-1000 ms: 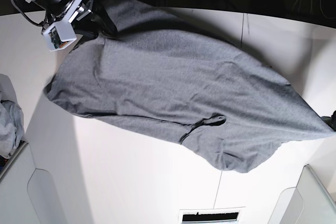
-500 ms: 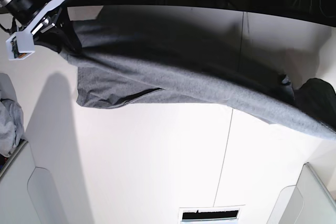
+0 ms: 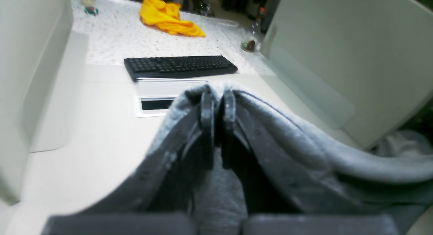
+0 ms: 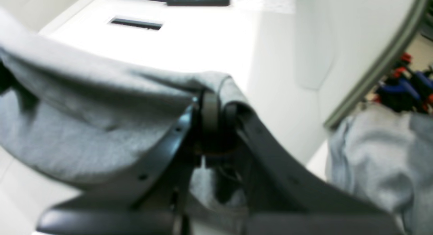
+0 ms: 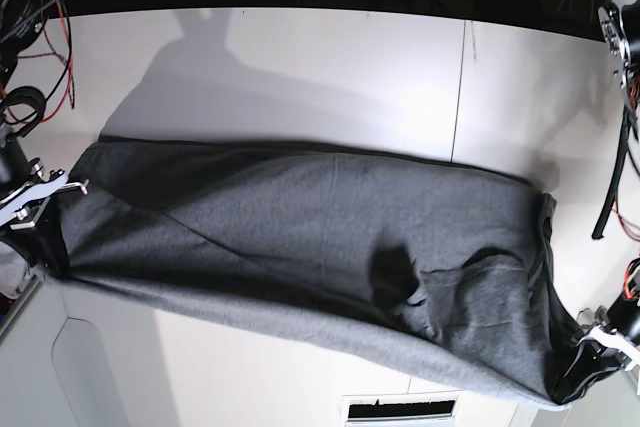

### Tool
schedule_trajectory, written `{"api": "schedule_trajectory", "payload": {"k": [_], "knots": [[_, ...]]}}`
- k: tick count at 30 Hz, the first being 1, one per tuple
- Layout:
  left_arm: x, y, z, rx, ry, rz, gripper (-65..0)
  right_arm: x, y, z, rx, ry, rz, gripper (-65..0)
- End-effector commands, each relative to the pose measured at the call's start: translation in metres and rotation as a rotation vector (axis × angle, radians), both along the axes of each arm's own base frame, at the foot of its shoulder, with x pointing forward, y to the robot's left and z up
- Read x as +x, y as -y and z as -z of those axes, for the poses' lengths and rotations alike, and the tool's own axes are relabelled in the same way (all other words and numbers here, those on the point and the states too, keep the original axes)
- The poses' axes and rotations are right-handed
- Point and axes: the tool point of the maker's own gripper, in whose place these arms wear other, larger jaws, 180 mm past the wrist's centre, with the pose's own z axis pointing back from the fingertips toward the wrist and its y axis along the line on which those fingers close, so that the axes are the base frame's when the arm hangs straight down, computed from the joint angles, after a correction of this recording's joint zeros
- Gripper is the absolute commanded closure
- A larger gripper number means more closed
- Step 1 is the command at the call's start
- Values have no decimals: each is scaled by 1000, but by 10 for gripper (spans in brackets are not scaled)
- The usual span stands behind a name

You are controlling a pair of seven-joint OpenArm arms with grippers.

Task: Layout the t-shirt on the table in an organized manner, then fold the t-shirt properly
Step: 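Lift the shirt with both grippers and lay it down stretched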

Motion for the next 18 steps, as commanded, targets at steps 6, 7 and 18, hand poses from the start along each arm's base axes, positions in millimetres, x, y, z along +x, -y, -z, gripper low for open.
{"api": "schedule_trajectory", "payload": {"k": [6, 7, 18], "knots": [[43, 5, 18, -26, -33, -33, 0, 55, 26, 8, 109, 16, 59, 0], [47, 5, 22, -22, -35, -42, 0, 63, 29, 12, 123, 9, 68, 0], [52, 52, 85, 32, -176, 26, -311, 105, 31, 28, 214, -41, 91, -403]]}}
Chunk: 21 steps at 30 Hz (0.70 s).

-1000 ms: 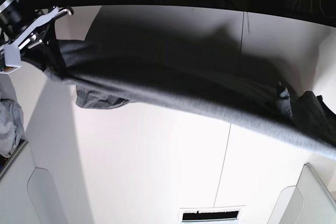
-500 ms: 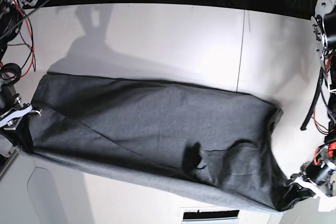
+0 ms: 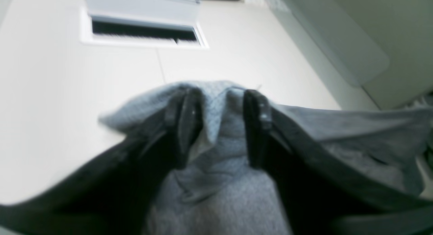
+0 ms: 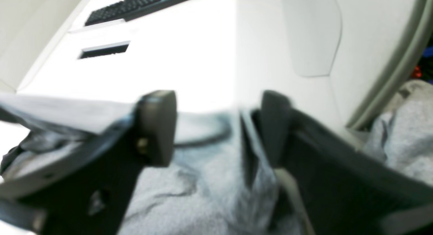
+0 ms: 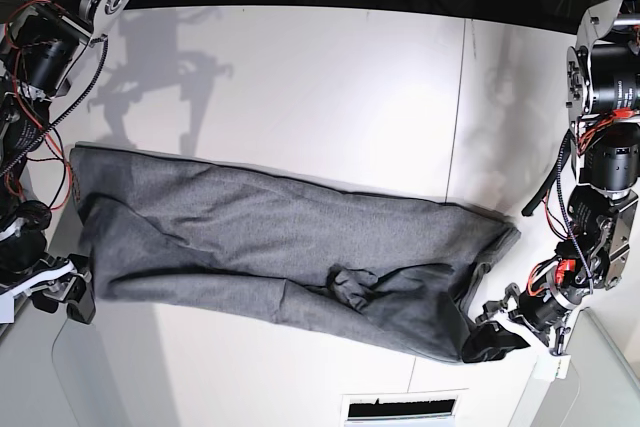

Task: Layout the t-shirt on the table in an organized manner, then fold the t-shirt properly
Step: 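Lift the shirt with both grippers and lay it down stretched, then regrasp the shirt ends with both grippers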

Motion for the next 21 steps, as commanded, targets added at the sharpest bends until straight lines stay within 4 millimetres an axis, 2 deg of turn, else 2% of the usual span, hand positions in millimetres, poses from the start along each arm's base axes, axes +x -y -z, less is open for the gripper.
{"api": "schedule_trajectory", "payload": {"k": [1, 7, 10, 13, 15, 18, 21], "knots": [[11, -8, -30, -1, 73, -7, -340, 8, 3, -22, 3, 66, 7, -403], [2, -6, -13, 12, -49, 31, -343, 1, -5, -11, 47, 9, -29, -401], [-7, -15, -4, 26, -115, 48, -343, -15, -16, 9, 91, -80, -75, -400], [-22, -44, 8, 56, -161, 17, -343, -41, -21, 31, 106, -145, -97, -398], [-37, -67, 20, 90, -198, -11, -343, -61, -17, 40, 87, -167, -84, -398], [-63, -96, 41, 127, -243, -50, -343, -90, -1, 50, 45, -199, -44, -398], [-86, -107, 64, 153, -286, -63, -343, -116, 21, 65, 37, -242, 21, -399]]}}
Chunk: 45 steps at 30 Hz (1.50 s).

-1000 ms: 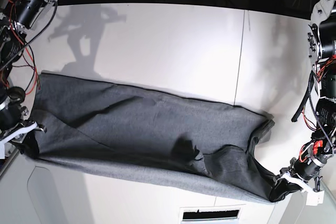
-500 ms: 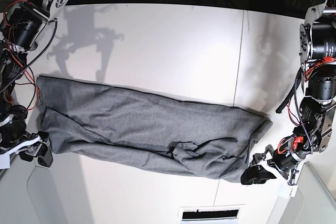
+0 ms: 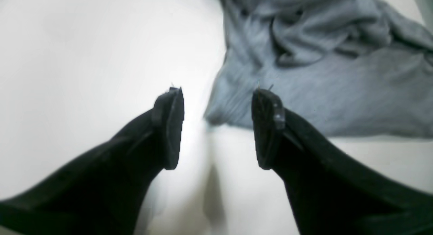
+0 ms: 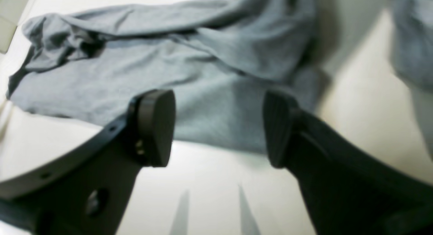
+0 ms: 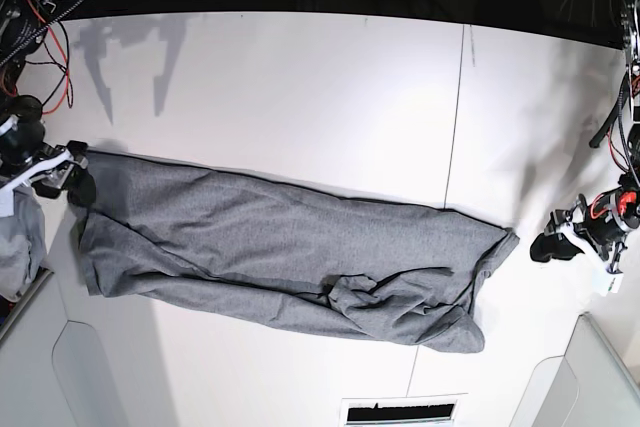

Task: Layout the t-shirt on the table in an organized manner, then fold the t-shirt properly
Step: 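Regrasp the shirt ends with both grippers, then lift and stretch the shirt between both grippers, then lower it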

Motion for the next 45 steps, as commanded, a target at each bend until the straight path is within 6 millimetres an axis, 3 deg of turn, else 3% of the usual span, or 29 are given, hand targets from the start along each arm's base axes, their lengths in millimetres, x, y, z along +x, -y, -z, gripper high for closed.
{"api": "schedule_trajectory", "payload": {"k": [1, 4, 6, 15, 23, 28, 29, 31, 34, 37, 39, 45], "knots": [[10, -8, -17, 6, 61, -17, -343, -1, 11, -8, -20, 37, 23, -399], [-1, -18, -1, 35, 55, -86, -343, -20, 27, 10, -37, 3, 92, -399], [-2, -15, 6, 44, 53, -88, -343, -27, 32, 22, -37, -27, 102, -399], [7, 8, 28, 113, 52, -133, -343, -20, 61, 55, -21, -98, 164, -398], [31, 12, 18, 160, 129, -236, -343, 17, 37, 68, 65, -110, 128, -398], [41, 7, 14, 212, 147, -294, -342, 22, 8, 80, 61, -149, 38, -398], [42, 6, 14, 219, 146, -302, -341, 22, 1, 82, 62, -158, 21, -378], [44, 5, 18, 227, 144, -304, -327, 22, -9, 85, 67, -169, -1, -274], [40, 13, 30, 236, 119, -287, -212, 22, -14, 87, 76, -170, -6, -115], [38, 30, 40, 233, 112, -225, -105, 23, -18, 87, 83, -167, -8, 0], [40, 46, 39, 219, 133, -148, 0, 23, -20, 87, 88, -164, -13, 0], [49, 79, 19, 122, 194, 24, 0, 27, -22, 73, 65, -145, -55, 0]]}}
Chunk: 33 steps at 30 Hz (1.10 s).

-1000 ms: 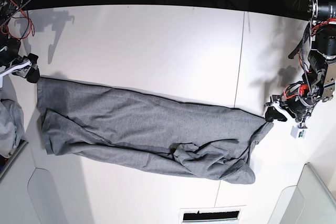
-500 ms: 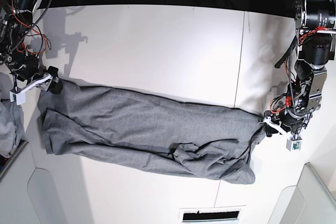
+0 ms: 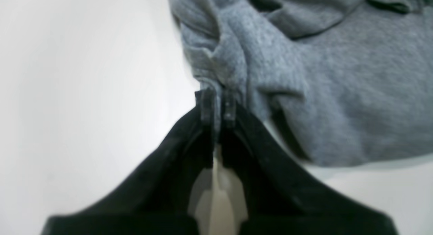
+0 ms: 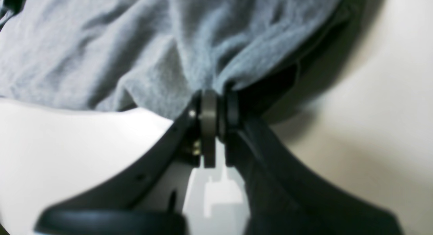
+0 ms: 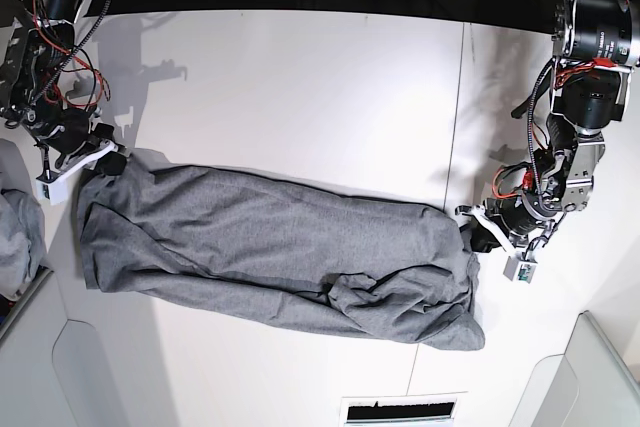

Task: Layout the t-shirt on the table in an organized manner, then fold the t-shirt properly
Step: 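Lift and stretch the shirt between both grippers, then lower it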

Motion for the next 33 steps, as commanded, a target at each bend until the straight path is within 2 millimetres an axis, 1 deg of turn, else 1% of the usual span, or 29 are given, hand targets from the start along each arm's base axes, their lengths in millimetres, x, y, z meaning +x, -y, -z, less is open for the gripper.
{"api": "schedule_trajectory", "payload": {"k": [1, 3, 5, 8, 11, 13, 16, 18, 19, 21, 23, 25, 26, 27, 28, 30, 33], "knots": [[21, -2, -36, -33, 100, 16, 0, 16, 6, -24, -16, 77, -7, 0], [22, 3, -54, -85, 136, 77, 0, 18, 5, -37, -23, 100, -23, 0], [18, 5, -73, -125, 159, 137, 0, 18, 3, -53, -19, 133, -37, 0], [13, -9, -99, -122, 196, 147, 0, 13, -1, -74, -31, 192, -56, 0], [1, -19, -120, -94, 230, 182, 0, 6, -5, -95, -50, 254, -75, 0], [-9, -21, -133, -87, 252, 209, 0, 0, -9, -109, -68, 289, -92, 0], [-23, -23, -151, -74, 280, 241, 0, -11, -14, -125, -106, 320, -123, 0], [-30, -29, -165, -78, 292, 233, 0, -19, -15, -136, -137, 340, -135, 0], [-32, -33, -175, -94, 305, 218, 0, -22, -15, -141, -149, 351, -139, 0], [-35, -41, -201, -143, 349, 185, 0, -25, -14, -152, -158, 382, -134, 0], [-37, -49, -225, -163, 385, 167, 0, -25, -8, -161, -167, 407, -116, 0], [-38, -54, -239, -155, 406, 159, 0, -24, 1, -166, -179, 431, -87, 0], [-37, -55, -240, -153, 410, 158, 0, -22, 4, -168, -191, 441, -78, 0], [-37, -54, -237, -141, 400, 160, 0, -20, 7, -168, -206, 438, -73, 0], [-37, -52, -229, -125, 380, 167, 0, -19, 9, -166, -218, 433, -69, 0], [-33, -49, -205, -93, 330, 144, 0, -11, 13, -163, -219, 427, -58, 0], [-21, -38, -160, -56, 256, 112, 0, 10, 18, -150, -205, 396, -34, 0]]}}
